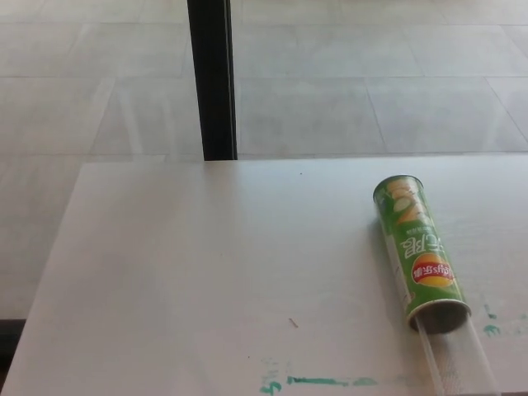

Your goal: Use the right hand as a fist to push the chips tray inside its container kept in the middle of the desk

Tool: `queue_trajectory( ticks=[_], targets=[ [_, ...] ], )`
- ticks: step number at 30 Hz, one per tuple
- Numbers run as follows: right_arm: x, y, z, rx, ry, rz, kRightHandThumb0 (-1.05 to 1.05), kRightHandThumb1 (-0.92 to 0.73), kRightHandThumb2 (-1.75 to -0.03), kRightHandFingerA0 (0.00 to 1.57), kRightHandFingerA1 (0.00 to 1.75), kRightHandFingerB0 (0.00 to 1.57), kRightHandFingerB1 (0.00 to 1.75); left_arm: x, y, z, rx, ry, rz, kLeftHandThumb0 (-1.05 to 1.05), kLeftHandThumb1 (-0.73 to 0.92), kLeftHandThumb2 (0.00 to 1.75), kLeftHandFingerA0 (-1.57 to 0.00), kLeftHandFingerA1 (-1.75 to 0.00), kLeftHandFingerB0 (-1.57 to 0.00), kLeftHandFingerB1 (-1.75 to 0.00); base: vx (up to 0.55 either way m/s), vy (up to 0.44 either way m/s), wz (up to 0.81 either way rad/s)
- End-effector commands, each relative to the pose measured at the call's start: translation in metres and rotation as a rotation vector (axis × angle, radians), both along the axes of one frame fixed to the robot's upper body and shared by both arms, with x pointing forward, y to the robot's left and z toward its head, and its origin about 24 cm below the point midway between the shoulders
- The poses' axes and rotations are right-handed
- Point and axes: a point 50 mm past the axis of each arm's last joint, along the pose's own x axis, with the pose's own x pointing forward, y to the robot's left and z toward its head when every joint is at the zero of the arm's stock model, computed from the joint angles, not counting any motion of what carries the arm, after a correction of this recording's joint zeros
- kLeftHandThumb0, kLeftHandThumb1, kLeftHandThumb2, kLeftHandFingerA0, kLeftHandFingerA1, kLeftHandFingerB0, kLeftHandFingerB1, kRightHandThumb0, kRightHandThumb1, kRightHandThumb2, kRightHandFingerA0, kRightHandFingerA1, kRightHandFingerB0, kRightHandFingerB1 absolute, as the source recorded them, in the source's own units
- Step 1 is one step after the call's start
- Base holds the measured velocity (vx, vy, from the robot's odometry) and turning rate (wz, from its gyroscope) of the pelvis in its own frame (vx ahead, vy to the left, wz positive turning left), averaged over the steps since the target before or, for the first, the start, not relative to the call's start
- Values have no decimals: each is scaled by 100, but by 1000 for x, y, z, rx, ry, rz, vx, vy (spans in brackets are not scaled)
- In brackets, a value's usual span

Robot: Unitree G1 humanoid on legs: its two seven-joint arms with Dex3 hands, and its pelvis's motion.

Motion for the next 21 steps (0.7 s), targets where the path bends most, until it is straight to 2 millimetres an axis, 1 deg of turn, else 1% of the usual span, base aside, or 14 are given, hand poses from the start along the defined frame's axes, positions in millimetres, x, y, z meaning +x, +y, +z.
queue_trajectory(
  ticks=[1,2,3,4,6,7,8,13,15,16,17,18,19,21],
  targets=[
    [0,-16,14,-48,-137,-131,-64,-77,-63,90,112,59,71,-1,6,6,-9,-48,45,-80,53,134,-81,-119,-39,-91,0,0,0],
    [-1,-17,14,-48,-137,-132,-64,-77,-63,90,112,59,71,-1,6,6,-9,-47,46,-80,53,134,-81,-119,-39,-91,0,0,0],
    [-1,-18,15,-48,-157,-163,-65,-74,-63,96,115,62,74,-1,6,7,-11,-32,21,-77,54,139,-61,-144,-33,-115,0,0,0],
    [-1,-18,15,-26,-181,-172,-63,-74,-63,84,118,60,76,-1,6,7,-14,-34,24,-77,58,138,-69,-120,-42,-97,0,0,0],
    [-5,-22,16,-56,-127,-133,-67,-78,-63,84,112,56,71,-2,5,6,-15,-58,48,-76,57,137,-72,-122,-44,-99,0,0,0],
    [-7,-23,16,-56,-132,-148,-65,-77,-63,86,111,60,70,-2,5,6,-19,-65,53,-75,52,141,-57,-147,-30,-115,0,0,0],
    [-7,-24,17,-54,-155,-180,-64,-74,-63,88,117,63,74,-2,5,5,-21,-68,53,-75,58,137,-73,-121,-42,-96,0,0,0],
    [-6,-34,21,44,-260,-344,-64,-77,-63,77,118,51,73,-6,4,4,-23,-27,43,-78,57,136,-69,-116,-40,-93,0,0,0],
    [-7,-42,30,-12,-303,-402,-65,-82,-65,84,115,44,70,-7,4,4,-21,-44,52,-80,53,134,-74,-114,-34,-87,0,0,0],
    [-6,-46,35,-17,-351,-435,-65,-81,-64,81,118,47,77,-8,4,3,-19,-37,49,-77,57,137,-72,-119,-41,-96,0,0,0],
    [-4,-52,43,-19,-438,-511,-64,-76,-63,88,125,57,95,-9,3,3,-28,-48,64,-80,53,134,-73,-114,-34,-88,0,0,0],
    [0,-58,53,-38,-471,-542,-66,-80,-65,72,114,39,71,-8,3,3,-23,-39,54,-81,54,135,-80,-118,-35,-89,0,0,0],
    [6,-68,67,-71,-492,-548,-67,-82,-65,73,109,41,69,-8,3,3,-8,-16,30,-78,57,138,-78,-124,-41,-97,0,0,0],
    [11,-74,81,-93,-579,-554,-66,-81,-64,76,108,45,72,-8,3,3,-7,-22,35,-82,53,135,-83,-120,-35,-90,0,0,0]
  ],
)
